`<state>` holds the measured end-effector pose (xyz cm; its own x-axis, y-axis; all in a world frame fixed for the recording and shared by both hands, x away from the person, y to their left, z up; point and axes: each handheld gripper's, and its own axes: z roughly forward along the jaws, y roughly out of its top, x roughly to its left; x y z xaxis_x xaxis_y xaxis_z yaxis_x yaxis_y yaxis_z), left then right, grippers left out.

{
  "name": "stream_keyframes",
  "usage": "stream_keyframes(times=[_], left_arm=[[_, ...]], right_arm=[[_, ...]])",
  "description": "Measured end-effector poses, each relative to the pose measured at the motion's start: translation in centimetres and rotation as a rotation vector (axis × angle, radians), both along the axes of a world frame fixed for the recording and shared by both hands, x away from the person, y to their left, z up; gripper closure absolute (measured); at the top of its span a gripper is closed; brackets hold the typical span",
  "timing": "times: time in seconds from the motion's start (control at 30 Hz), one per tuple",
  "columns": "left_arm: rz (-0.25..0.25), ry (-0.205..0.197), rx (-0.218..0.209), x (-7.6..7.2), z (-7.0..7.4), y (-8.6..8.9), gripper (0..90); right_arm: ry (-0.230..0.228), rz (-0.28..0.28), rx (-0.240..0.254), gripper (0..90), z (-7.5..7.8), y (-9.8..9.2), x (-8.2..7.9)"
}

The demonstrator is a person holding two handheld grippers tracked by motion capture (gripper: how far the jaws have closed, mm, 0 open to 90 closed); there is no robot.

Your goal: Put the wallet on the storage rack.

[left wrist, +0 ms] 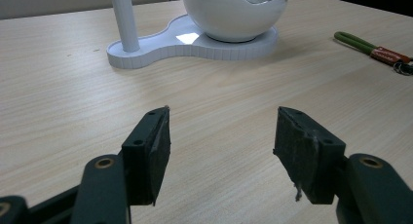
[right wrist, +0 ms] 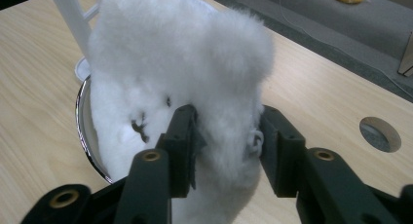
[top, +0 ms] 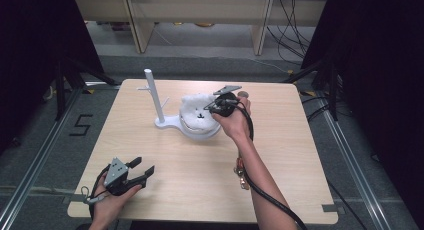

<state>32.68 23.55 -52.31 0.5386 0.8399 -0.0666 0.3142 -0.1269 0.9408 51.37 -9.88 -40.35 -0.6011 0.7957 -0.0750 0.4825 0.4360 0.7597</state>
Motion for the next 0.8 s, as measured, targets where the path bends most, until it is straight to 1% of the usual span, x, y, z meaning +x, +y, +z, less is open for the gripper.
stream_keyframes(times=[0.03, 0.07, 0.1, 0.17, 0.23, 0.3, 0.33, 0.37, 0.43, 0.47, 0.53, 0.6, 0.63, 0.7, 0.73, 0.8], left_arm=[[0.000, 0.000, 0.000, 0.0, 0.0, 0.0, 37.6], [0.001, 0.000, 0.000, 0.0, 0.0, 0.0, 37.6], [0.000, 0.000, 0.000, 0.0, 0.0, 0.0, 37.6], [0.001, 0.002, 0.001, 0.0, 0.0, 0.0, 37.6], [0.001, 0.002, 0.000, 0.0, 0.0, 0.0, 37.6], [0.001, 0.002, -0.002, 0.0, 0.0, 0.0, 37.6], [0.001, 0.002, -0.002, 0.0, 0.0, 0.0, 37.6], [0.001, 0.002, -0.003, 0.0, 0.0, 0.0, 37.6], [0.001, 0.002, -0.003, 0.0, 0.0, 0.0, 37.6], [0.002, 0.002, -0.004, 0.0, 0.0, 0.0, 37.5], [0.001, 0.002, -0.004, 0.0, 0.0, 0.0, 37.6], [0.002, 0.003, -0.004, 0.0, 0.0, 0.0, 37.6], [0.002, 0.004, -0.003, 0.0, 0.0, 0.0, 37.5], [0.006, 0.008, 0.003, 0.0, 0.1, 0.1, 37.5], [0.005, 0.007, 0.002, 0.0, 0.1, 0.1, 37.5], [0.008, 0.010, -0.001, 0.0, 0.1, 0.1, 37.5]], right_arm=[[0.000, -0.010, 0.010, 54.9, 0.1, 0.0, -0.1], [0.000, -0.010, 0.010, 54.9, 0.1, 0.0, -0.1], [0.015, -0.019, 0.022, 51.4, 0.3, -0.1, -0.2], [0.007, -0.017, 0.023, 50.6, 0.3, -0.2, -0.2], [0.011, -0.021, 0.030, 47.8, 0.4, -0.3, -0.3], [0.009, -0.038, 0.046, 45.3, 0.5, -0.5, -0.4], [0.009, -0.038, 0.046, 45.3, 0.5, -0.5, -0.4], [0.023, -0.034, 0.064, 44.9, 0.6, -0.5, -0.5], [0.007, -0.028, 0.049, 44.4, 0.9, -0.7, -0.6], [0.009, -0.036, 0.044, 44.2, 1.0, -0.6, -0.8], [-0.008, -0.035, 0.035, 44.0, 1.3, -0.7, -1.0], [-0.007, -0.029, 0.045, 43.9, 1.5, -0.8, -1.2], [-0.026, -0.016, 0.048, 43.8, 1.6, -1.0, -1.4], [-0.021, -0.025, 0.050, 43.8, 1.7, -1.0, -1.6], [-0.042, -0.014, 0.054, 43.6, 1.8, -1.1, -1.8], [-0.028, -0.010, 0.048, 43.7, 2.1, -1.4, -2.2]])
